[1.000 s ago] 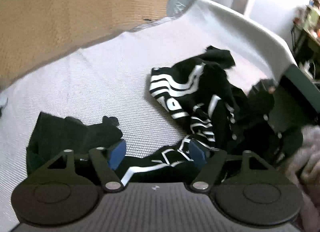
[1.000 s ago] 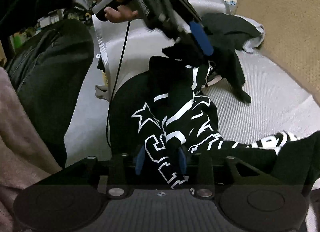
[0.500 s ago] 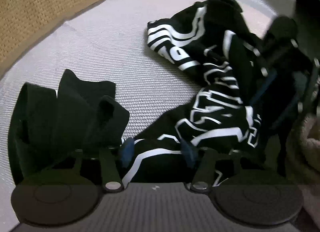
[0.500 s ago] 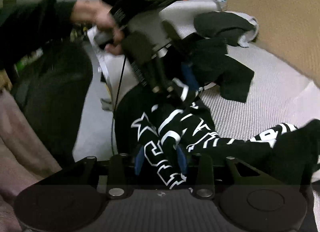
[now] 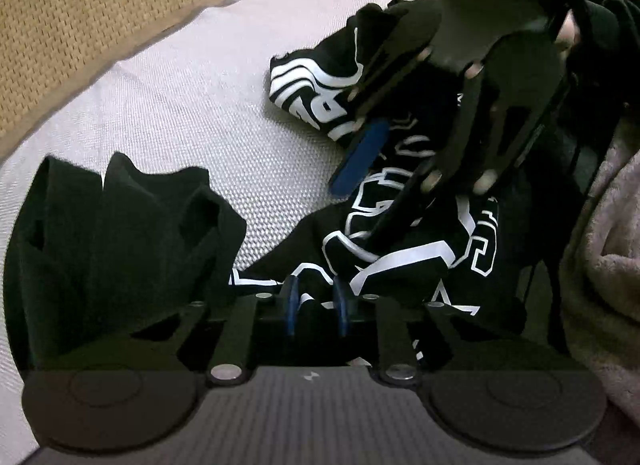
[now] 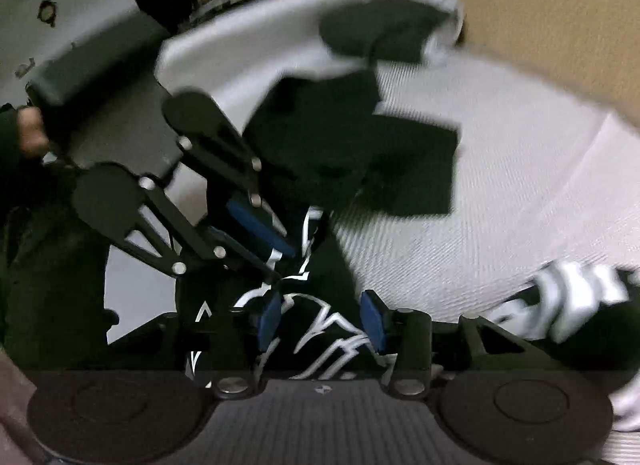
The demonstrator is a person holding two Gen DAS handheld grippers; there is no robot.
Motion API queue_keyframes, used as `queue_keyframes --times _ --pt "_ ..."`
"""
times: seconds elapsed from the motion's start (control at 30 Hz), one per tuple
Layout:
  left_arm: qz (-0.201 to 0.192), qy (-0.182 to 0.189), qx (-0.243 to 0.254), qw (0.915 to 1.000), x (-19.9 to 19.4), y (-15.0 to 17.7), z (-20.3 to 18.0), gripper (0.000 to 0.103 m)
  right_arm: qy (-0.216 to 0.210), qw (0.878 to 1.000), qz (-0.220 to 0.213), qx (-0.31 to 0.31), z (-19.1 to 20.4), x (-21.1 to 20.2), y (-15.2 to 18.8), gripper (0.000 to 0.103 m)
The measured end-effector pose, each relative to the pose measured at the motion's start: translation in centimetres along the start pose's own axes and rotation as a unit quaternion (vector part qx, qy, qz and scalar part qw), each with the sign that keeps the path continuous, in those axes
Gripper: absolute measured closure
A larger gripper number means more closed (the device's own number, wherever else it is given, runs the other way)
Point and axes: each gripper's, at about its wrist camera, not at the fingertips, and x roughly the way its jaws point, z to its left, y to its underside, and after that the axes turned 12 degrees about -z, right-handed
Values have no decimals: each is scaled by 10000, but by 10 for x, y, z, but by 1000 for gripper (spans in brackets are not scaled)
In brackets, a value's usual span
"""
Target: Fold clothes
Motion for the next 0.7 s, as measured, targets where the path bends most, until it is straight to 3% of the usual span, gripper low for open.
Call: queue_keyframes --times 0.17,0.37,0.43,0.63,0.7 --pt "-4 -87 160 9998 2 3 -6 82 37 9988 63 492 -10 23 2 49" --pt "11 -126 401 9991 0 3 -10 82 -62 9956 -34 930 -8 21 10 66" --pt "15 -141 481 9987 -2 2 -12 82 -158 9952 -114 960 -9 13 13 77" --pt "-232 -377 387 9983 -19 0 -12 78 -62 9946 -570 860 0 -4 7 88" --pt "-462 -514 313 9971 -29 -3 -9 69 14 9933 -795 837 0 -14 2 88"
